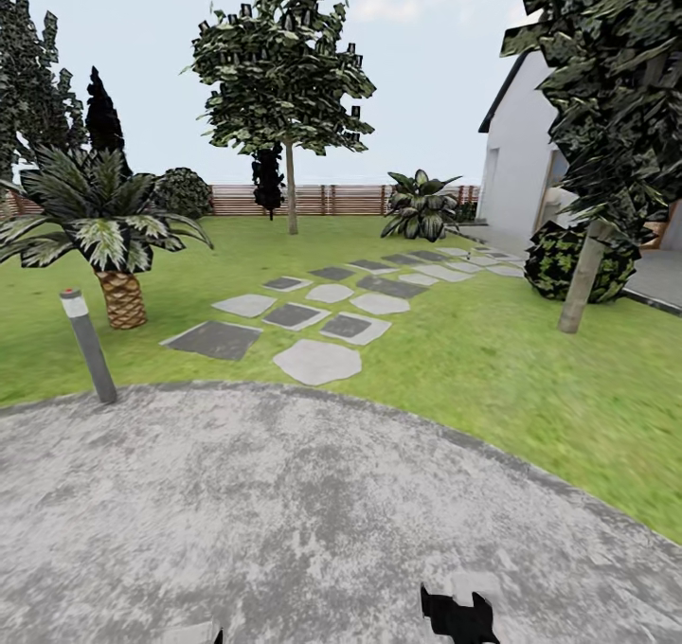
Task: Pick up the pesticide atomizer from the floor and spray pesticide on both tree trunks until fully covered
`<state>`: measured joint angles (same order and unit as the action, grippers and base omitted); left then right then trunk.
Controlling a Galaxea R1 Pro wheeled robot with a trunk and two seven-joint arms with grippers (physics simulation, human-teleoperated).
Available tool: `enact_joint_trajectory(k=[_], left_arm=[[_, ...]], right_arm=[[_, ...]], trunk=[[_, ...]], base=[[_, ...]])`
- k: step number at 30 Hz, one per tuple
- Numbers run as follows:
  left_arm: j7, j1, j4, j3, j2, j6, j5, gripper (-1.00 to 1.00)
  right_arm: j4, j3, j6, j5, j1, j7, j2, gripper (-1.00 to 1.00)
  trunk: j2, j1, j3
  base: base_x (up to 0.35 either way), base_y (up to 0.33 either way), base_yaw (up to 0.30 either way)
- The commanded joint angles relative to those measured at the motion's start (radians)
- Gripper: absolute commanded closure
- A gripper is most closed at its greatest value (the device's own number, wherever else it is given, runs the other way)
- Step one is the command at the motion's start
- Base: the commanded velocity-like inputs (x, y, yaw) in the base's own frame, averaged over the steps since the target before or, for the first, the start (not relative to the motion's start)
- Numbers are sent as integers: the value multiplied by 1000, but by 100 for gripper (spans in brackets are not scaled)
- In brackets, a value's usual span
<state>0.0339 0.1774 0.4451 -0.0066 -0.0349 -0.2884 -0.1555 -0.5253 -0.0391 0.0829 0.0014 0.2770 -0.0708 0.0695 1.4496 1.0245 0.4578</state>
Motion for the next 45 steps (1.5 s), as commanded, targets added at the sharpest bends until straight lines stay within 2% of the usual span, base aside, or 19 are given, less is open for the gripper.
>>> enact_joint_trajectory(k=[1, 17, 31, 45], left_arm=[[1, 1, 0, -3, 0, -3, -7, -100], [1, 1, -1, -3, 0, -3, -8, -100], [1, 1, -1, -3, 0, -3, -7, -100], [1, 1, -1, -3, 0, -3, -7, -100]], right_arm=[[1, -4, 4, 0, 1, 0, 1, -100], [1, -4, 5, -3, 1, -1, 0, -100], [0, -4, 5, -3, 1, -1, 0, -100], [0, -4, 5, -4, 1, -3, 0, -100]], trunk=[[0, 1, 1], [0, 1, 1], [0, 1, 1], [0, 1, 10]], base=[[334, 0, 0], [333, 0, -1], [334, 0, -129], [333, 0, -6]])
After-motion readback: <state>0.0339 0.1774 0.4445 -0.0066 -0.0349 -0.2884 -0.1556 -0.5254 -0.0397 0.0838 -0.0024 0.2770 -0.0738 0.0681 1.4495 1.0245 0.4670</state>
